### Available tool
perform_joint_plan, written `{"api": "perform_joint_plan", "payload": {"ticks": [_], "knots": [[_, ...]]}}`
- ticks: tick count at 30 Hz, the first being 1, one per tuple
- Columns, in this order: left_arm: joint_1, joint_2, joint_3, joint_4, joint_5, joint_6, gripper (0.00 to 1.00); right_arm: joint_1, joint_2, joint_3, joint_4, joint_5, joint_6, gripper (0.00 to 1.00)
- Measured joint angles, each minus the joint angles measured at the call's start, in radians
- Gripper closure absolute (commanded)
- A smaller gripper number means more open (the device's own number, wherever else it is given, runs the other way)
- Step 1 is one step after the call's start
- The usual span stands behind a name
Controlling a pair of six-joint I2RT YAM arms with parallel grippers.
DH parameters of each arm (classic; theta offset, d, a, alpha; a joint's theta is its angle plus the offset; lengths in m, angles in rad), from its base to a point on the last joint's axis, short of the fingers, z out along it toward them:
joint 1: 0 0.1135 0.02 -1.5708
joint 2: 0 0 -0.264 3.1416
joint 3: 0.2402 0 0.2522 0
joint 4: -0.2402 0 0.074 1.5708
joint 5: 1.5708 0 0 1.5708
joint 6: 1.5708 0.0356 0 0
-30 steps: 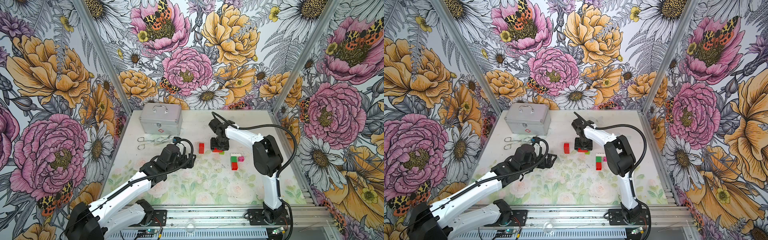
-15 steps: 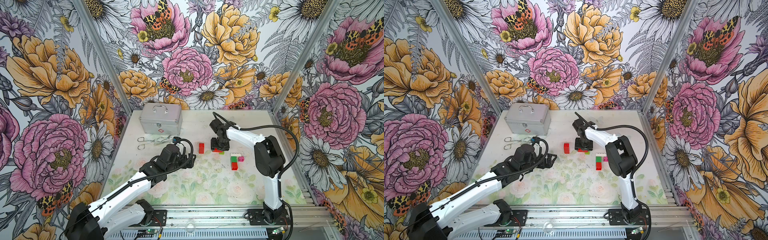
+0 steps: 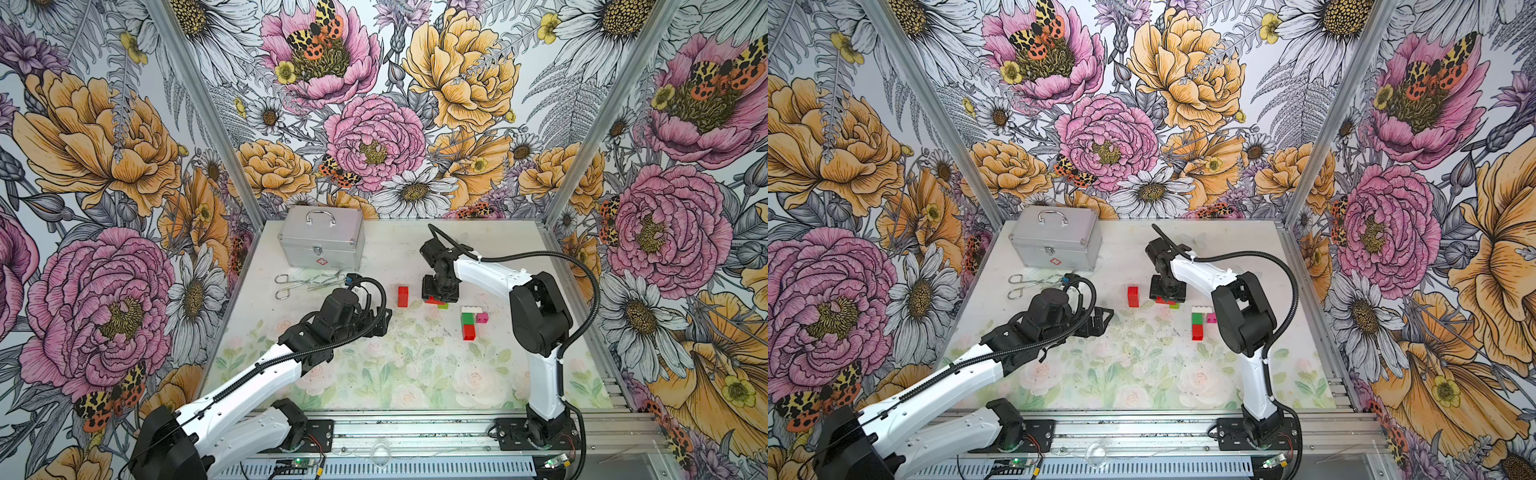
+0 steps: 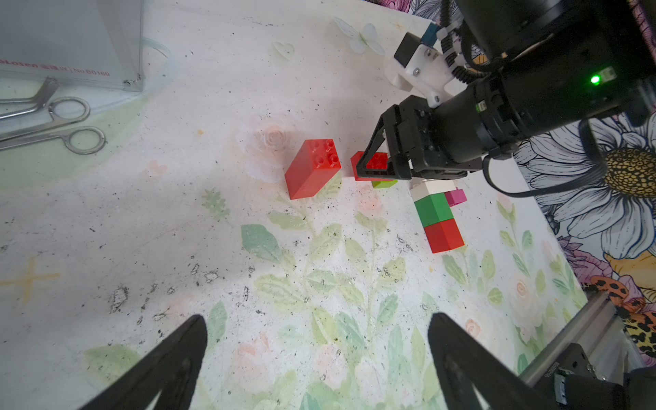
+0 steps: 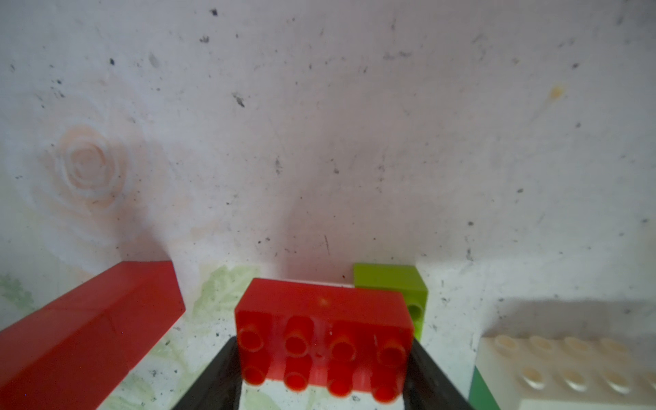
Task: Assemble the letter r with lego
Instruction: Assemble the lego brick with the lego brick.
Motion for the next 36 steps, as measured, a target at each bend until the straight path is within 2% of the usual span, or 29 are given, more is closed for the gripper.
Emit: {"api": "perform_joint_plan", "payload": {"ticks": [11,20,36], "knots": [[0.014,-0.037,0.0,0.001,0.001,0.001,0.01,0.005,0.001,0.005,-0.007,0.008,0.013,0.66],[0.016,-0.051,0.0,0.001,0.005,0.001,0.01,0.011,0.013,0.023,-0.029,0.021,0.007,0.62],[0.023,-0.051,0.0,0.008,0.023,0.001,0.01,0.023,0.015,0.027,-0.033,0.025,0.006,0.63]]}}
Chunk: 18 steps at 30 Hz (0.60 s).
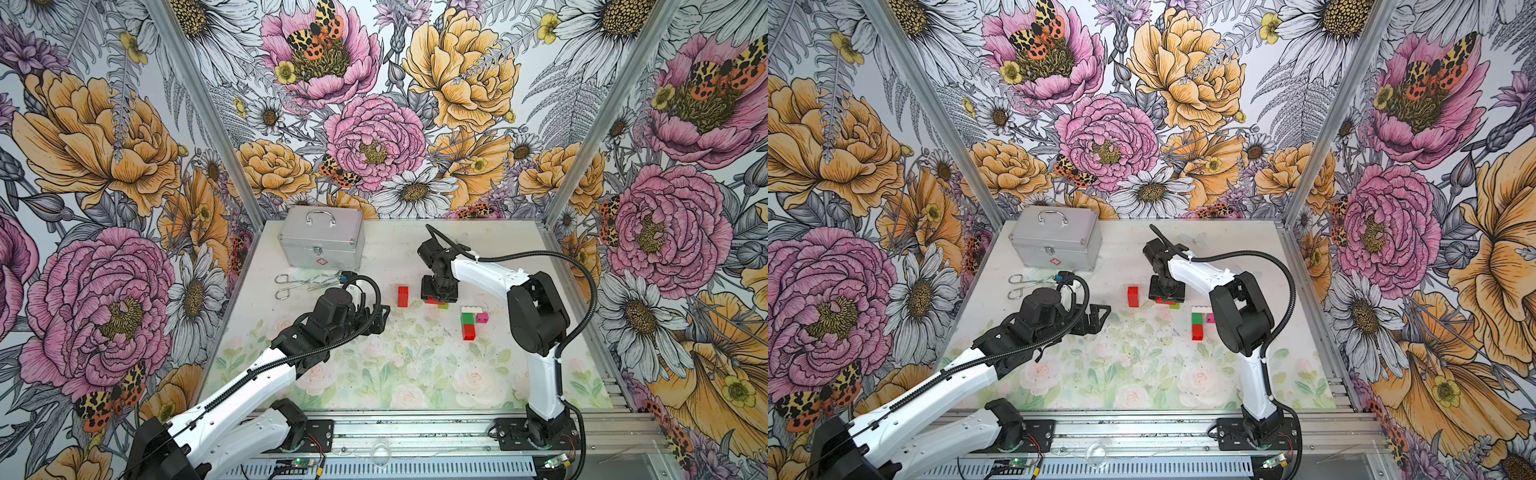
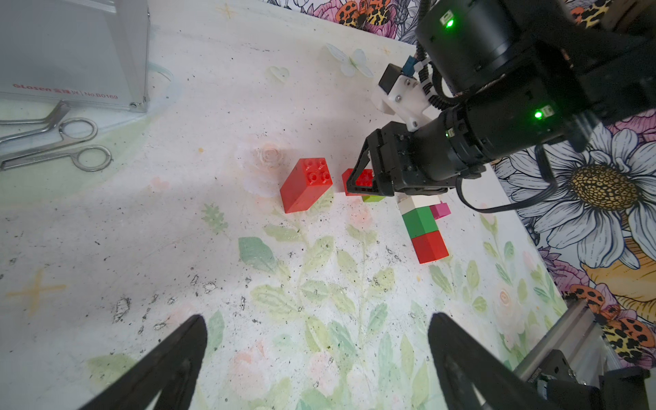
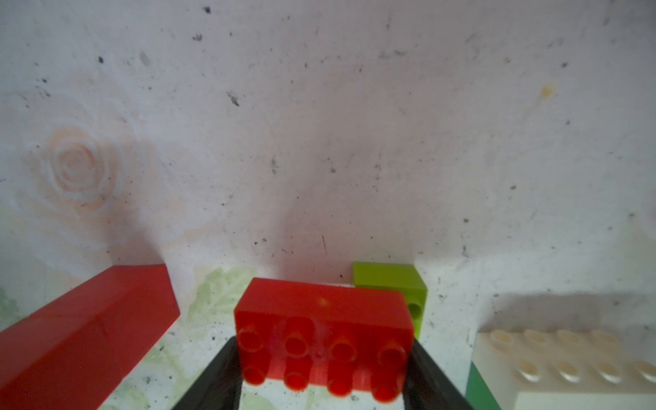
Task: Assemble the letter r with lego
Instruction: Assemble the lego brick with the lego brick.
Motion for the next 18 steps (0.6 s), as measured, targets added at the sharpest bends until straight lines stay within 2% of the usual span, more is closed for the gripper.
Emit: {"api": "perform_joint_plan", "payload": {"ticks": [18], "knots": [[0.0,0.0,-0.002,0.0,0.002,0.0,0.01,-0.003,0.002,-0.014,0.011,-0.034,0.0,0.64]]}}
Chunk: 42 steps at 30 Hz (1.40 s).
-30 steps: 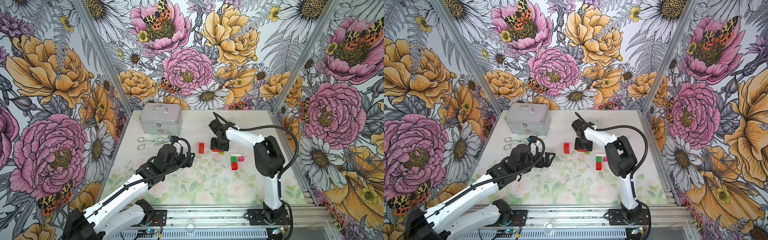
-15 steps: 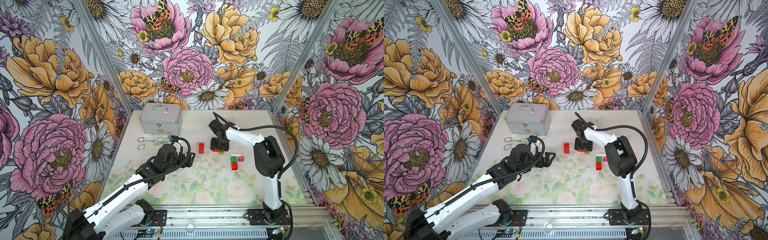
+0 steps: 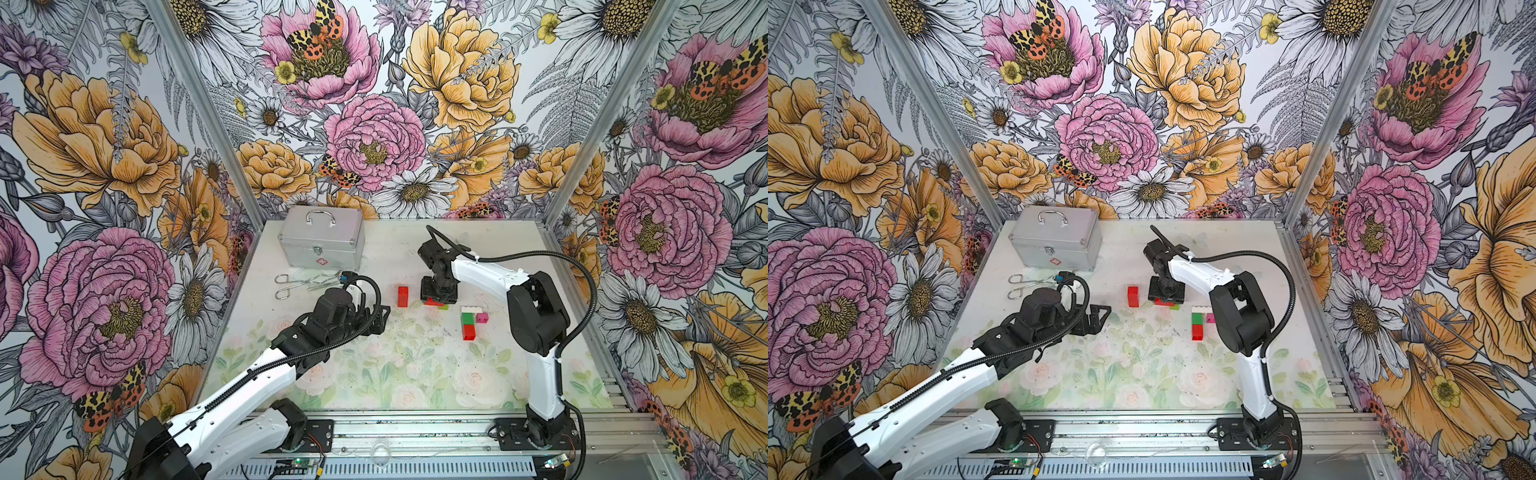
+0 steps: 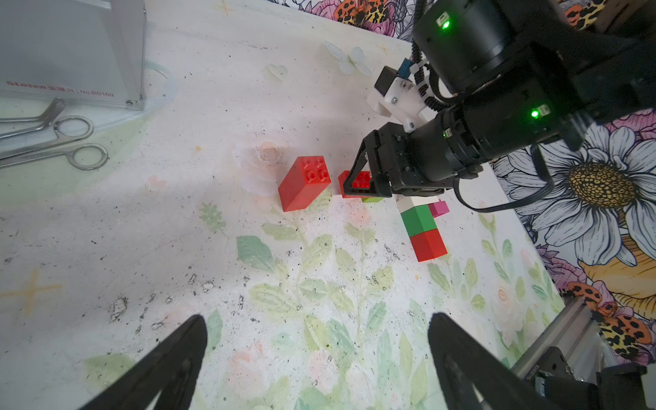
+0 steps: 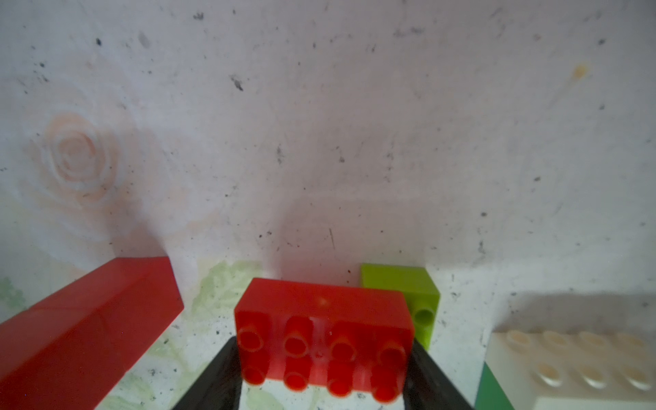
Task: Assemble the letter r with lego
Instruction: Assemble the lego brick with the lego brick, then pick up the lego brick from the center of the board.
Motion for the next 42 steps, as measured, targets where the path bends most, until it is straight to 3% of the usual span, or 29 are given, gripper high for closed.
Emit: {"api": "perform_joint_plan", "payload": {"ticks": [42], "knots": [[0.024,0.064,-0.027,0.023,0.029,-0.003,0.01,-0.005,-0.008,-0.032,0.024,-0.003,-0.007,0.7]]}}
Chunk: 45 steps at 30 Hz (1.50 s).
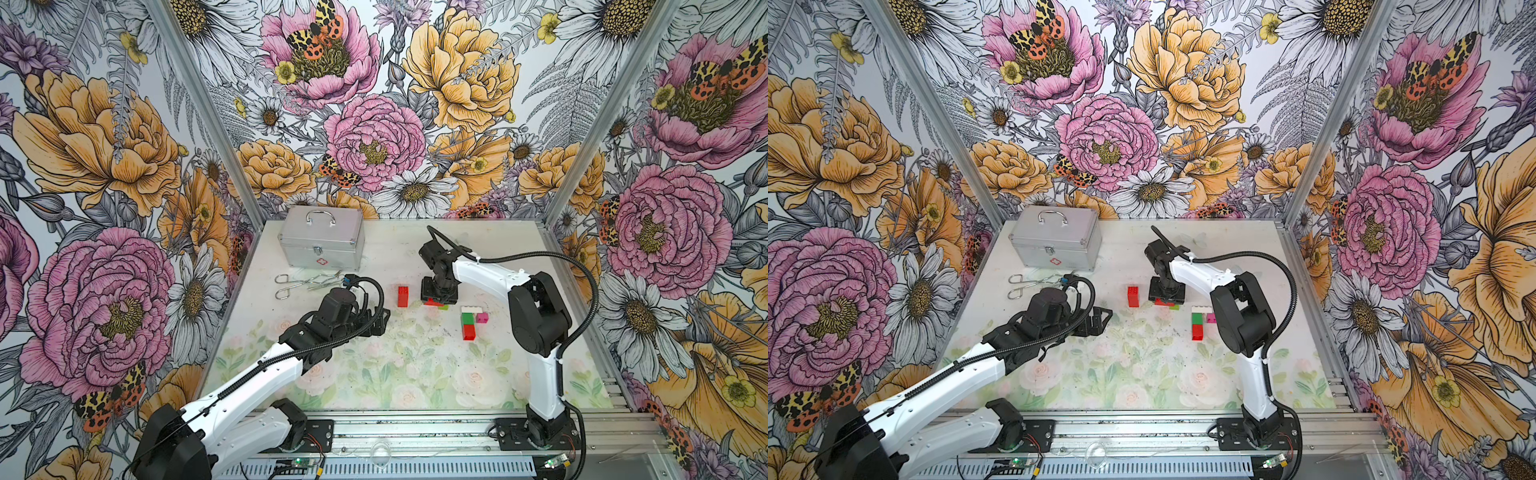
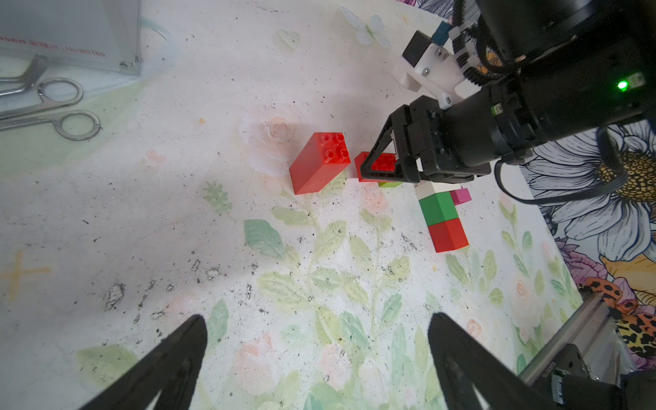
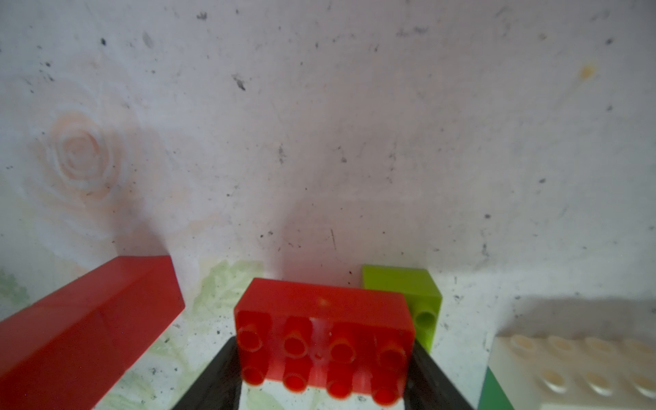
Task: Assemble the letter r with lego
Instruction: Pick up the lego brick from the center of the board.
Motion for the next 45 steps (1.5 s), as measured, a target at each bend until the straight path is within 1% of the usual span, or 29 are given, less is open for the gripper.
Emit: {"api": "perform_joint_plan", "payload": {"ticks": [5,9,13,18,26,34,40,45], "knots": [[0.0,-0.027,-0.002,0.0,0.0,0.0,0.01,0.012,-0.008,0.016,-0.044,0.021,-0.008,0.7],[0.0,-0.074,-0.019,-0.001,0.0,-0.004,0.01,0.025,-0.008,0.039,-0.156,0.042,-0.016,0.7],[0.0,-0.118,-0.038,-0.002,0.0,-0.017,0.01,0.047,-0.01,0.105,-0.241,0.057,-0.019,0.7],[-0.003,-0.175,-0.068,-0.005,-0.002,-0.028,0.01,0.089,-0.014,0.206,-0.296,0.068,-0.019,0.7],[-0.041,-0.237,-0.097,-0.033,-0.025,-0.051,0.01,0.139,-0.014,0.346,-0.347,0.082,-0.018,0.7],[-0.047,-0.265,-0.097,-0.05,-0.051,-0.053,0.01,0.141,0.035,0.467,-0.366,0.087,-0.014,0.7],[-0.055,-0.268,-0.097,-0.056,-0.058,-0.053,0.01,0.146,0.106,0.514,-0.372,0.086,-0.01,0.7],[-0.058,-0.268,-0.097,-0.058,-0.058,-0.053,0.01,0.148,0.136,0.54,-0.381,0.079,-0.008,0.7]]}}
